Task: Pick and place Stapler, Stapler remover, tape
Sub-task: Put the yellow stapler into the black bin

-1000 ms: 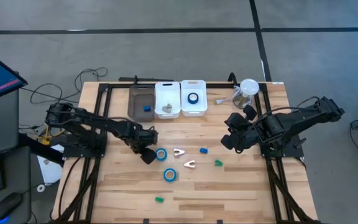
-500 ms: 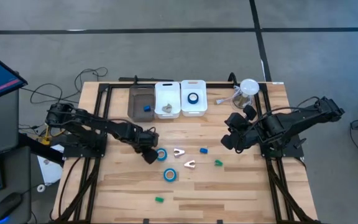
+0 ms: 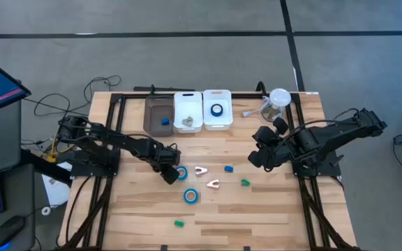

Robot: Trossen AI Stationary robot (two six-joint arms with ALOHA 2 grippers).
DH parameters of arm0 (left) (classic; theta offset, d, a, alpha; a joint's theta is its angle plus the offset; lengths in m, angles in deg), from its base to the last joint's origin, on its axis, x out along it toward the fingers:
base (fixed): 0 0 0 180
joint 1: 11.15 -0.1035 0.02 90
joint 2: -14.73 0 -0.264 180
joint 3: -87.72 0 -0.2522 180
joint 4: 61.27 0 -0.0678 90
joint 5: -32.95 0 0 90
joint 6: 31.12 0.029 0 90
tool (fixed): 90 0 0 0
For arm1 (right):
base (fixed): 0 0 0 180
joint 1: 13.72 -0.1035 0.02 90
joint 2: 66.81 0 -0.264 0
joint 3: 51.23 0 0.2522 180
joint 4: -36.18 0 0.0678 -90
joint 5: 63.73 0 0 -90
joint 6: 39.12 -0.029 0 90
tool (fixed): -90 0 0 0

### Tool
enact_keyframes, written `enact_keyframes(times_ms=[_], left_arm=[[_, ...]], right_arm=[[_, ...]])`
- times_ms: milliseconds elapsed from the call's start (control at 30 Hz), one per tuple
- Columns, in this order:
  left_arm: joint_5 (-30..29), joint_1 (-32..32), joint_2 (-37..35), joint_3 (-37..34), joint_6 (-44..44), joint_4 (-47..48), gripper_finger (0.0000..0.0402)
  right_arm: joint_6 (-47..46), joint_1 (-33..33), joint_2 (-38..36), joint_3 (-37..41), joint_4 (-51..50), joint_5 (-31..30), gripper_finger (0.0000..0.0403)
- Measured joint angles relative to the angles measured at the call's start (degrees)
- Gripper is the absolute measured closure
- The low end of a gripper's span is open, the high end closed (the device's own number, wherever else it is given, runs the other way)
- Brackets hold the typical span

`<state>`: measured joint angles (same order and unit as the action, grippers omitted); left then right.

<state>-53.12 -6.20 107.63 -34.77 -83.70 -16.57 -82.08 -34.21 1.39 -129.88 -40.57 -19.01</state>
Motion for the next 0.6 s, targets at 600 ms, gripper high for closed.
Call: enact_keyframes(times_ms=[600], left_arm=[[-3.5, 0.02, -8.15, -0.58, 1.27, 0.04, 0.0353]], right_arm=[[0.0, 0.04, 0.0, 0.0, -0.02, 0.01, 0.0403]])
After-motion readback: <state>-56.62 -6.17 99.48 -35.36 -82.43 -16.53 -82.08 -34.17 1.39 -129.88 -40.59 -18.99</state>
